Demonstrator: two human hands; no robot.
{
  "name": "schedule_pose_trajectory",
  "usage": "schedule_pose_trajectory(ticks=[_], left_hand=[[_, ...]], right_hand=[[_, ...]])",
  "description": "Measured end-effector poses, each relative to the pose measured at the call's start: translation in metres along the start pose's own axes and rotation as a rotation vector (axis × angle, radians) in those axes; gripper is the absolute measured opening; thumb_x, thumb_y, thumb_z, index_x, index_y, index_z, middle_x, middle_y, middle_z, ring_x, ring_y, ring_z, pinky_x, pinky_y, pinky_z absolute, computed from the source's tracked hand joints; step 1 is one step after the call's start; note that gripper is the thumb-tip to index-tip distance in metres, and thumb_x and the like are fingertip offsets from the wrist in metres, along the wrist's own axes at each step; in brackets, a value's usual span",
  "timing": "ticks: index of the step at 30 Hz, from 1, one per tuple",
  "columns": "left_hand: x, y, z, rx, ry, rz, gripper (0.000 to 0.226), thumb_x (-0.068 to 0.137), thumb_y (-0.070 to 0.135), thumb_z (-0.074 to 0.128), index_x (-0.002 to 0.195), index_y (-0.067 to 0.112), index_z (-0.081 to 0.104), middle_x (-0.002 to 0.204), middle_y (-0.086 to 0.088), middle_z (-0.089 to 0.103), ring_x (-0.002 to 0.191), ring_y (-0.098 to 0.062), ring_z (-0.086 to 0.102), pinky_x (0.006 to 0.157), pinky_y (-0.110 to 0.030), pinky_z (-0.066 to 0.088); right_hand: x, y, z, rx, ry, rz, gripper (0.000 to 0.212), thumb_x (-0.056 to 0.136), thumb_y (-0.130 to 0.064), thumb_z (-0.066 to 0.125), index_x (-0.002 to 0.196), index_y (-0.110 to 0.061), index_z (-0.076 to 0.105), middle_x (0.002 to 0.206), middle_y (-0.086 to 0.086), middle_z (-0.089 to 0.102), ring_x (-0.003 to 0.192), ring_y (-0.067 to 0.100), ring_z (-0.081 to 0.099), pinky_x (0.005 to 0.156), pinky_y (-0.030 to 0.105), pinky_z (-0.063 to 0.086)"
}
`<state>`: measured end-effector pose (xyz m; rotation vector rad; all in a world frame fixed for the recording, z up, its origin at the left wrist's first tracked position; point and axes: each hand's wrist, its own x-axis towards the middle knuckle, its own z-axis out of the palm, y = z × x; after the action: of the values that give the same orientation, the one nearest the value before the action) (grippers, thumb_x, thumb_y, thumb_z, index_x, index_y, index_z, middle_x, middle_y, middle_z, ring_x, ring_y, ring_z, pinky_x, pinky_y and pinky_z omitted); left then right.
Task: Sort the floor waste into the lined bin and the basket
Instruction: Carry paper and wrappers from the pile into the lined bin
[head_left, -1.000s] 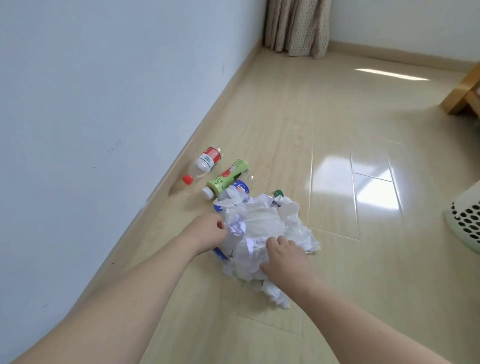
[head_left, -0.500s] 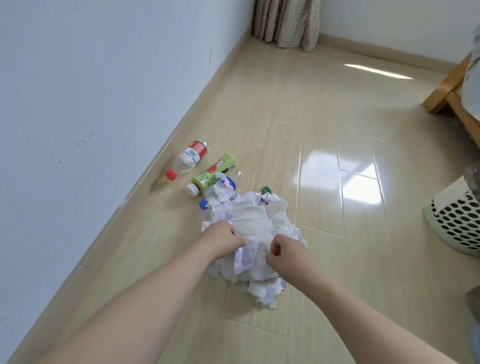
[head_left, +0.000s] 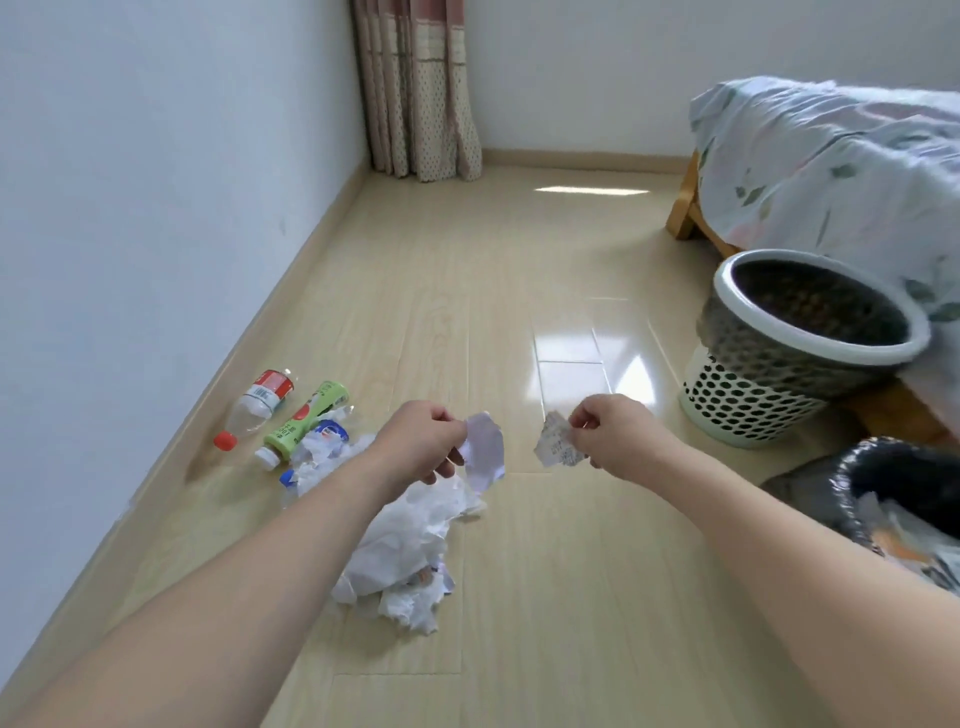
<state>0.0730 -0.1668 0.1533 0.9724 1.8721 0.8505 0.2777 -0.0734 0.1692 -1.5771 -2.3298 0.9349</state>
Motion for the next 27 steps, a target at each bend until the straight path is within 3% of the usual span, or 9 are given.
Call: schedule_pose_trajectory(ticks=[7, 11, 13, 15, 17, 19, 20, 24, 27], left_hand=[[-0.013, 0.134, 0.146, 0.000, -0.142, 0.165, 0.008, 0.087, 0.012, 0.053, 0.082, 0.008, 0.056, 0.072, -0.007, 0.068, 0.054, -0.019, 0.058, 0.050, -0.023, 0.038], [-0.019, 0.182, 0.255, 0.065, -0.210, 0.195, 0.010, 0.087, 0.012, 0.048, 0.084, 0.007, 0.057, 0.074, -0.008, 0.069, 0.053, -0.018, 0.057, 0.050, -0.023, 0.039], [-0.023, 0.190, 0.301, 0.100, -0.246, 0.188, 0.011, 0.088, 0.011, 0.047, 0.085, 0.007, 0.056, 0.075, -0.011, 0.068, 0.053, -0.019, 0.056, 0.048, -0.023, 0.039], [-0.029, 0.192, 0.347, 0.143, -0.294, 0.161, 0.011, 0.087, 0.012, 0.048, 0.087, 0.006, 0.057, 0.080, -0.016, 0.067, 0.053, -0.021, 0.055, 0.046, -0.022, 0.040], [-0.030, 0.189, 0.369, 0.191, -0.300, 0.160, 0.013, 0.083, 0.014, 0.049, 0.087, 0.006, 0.059, 0.081, -0.018, 0.066, 0.049, -0.022, 0.055, 0.048, -0.023, 0.042], [-0.030, 0.190, 0.375, 0.221, -0.285, 0.187, 0.010, 0.082, 0.014, 0.049, 0.083, 0.009, 0.057, 0.076, -0.015, 0.058, 0.050, -0.024, 0.054, 0.050, -0.024, 0.042], [-0.028, 0.191, 0.368, 0.242, -0.267, 0.200, 0.010, 0.083, 0.014, 0.048, 0.082, 0.009, 0.056, 0.076, -0.014, 0.057, 0.053, -0.024, 0.056, 0.050, -0.024, 0.042], [-0.009, 0.184, 0.298, 0.291, -0.166, 0.211, 0.022, 0.087, 0.017, 0.047, 0.094, 0.003, 0.062, 0.086, -0.010, 0.067, 0.061, -0.020, 0.060, 0.055, -0.025, 0.044], [0.007, 0.158, 0.222, 0.338, -0.086, 0.175, 0.023, 0.087, 0.015, 0.047, 0.097, 0.003, 0.064, 0.085, -0.007, 0.064, 0.063, -0.019, 0.057, 0.055, -0.025, 0.041]], right_hand=[[-0.047, 0.134, -0.148, -0.171, 0.214, 0.176, 0.014, 0.091, -0.016, 0.049, 0.093, -0.017, 0.063, 0.096, 0.004, 0.065, 0.086, 0.019, 0.060, 0.077, 0.032, 0.052], [-0.084, 0.218, -0.183, -0.161, 0.242, 0.401, 0.017, 0.089, -0.011, 0.046, 0.091, -0.010, 0.063, 0.093, 0.009, 0.066, 0.080, 0.024, 0.058, 0.068, 0.030, 0.045], [-0.094, 0.246, -0.188, -0.151, 0.265, 0.506, 0.015, 0.089, -0.015, 0.047, 0.077, -0.011, 0.055, 0.087, 0.008, 0.061, 0.078, 0.027, 0.056, 0.067, 0.030, 0.043], [-0.101, 0.270, -0.191, -0.107, 0.254, 0.584, 0.028, 0.091, -0.019, 0.048, 0.064, -0.014, 0.042, 0.079, 0.007, 0.055, 0.077, 0.028, 0.054, 0.066, 0.030, 0.042], [-0.102, 0.277, -0.190, -0.074, 0.220, 0.625, 0.022, 0.089, -0.014, 0.049, 0.068, -0.011, 0.044, 0.080, 0.007, 0.056, 0.080, 0.029, 0.056, 0.067, 0.030, 0.044], [-0.102, 0.276, -0.193, -0.072, 0.241, 0.630, 0.009, 0.086, -0.012, 0.051, 0.089, -0.007, 0.058, 0.099, 0.012, 0.063, 0.093, 0.032, 0.060, 0.077, 0.033, 0.049], [-0.100, 0.272, -0.194, -0.072, 0.271, 0.611, 0.018, 0.085, -0.012, 0.051, 0.100, -0.009, 0.060, 0.107, 0.012, 0.063, 0.099, 0.033, 0.060, 0.082, 0.034, 0.049], [-0.080, 0.232, -0.182, -0.126, 0.370, 0.413, 0.027, 0.087, -0.018, 0.047, 0.112, -0.012, 0.056, 0.115, 0.010, 0.059, 0.104, 0.032, 0.056, 0.090, 0.041, 0.049], [-0.052, 0.179, -0.149, -0.121, 0.325, 0.211, 0.031, 0.089, -0.022, 0.045, 0.117, -0.014, 0.056, 0.119, 0.008, 0.057, 0.108, 0.028, 0.055, 0.094, 0.044, 0.047]])
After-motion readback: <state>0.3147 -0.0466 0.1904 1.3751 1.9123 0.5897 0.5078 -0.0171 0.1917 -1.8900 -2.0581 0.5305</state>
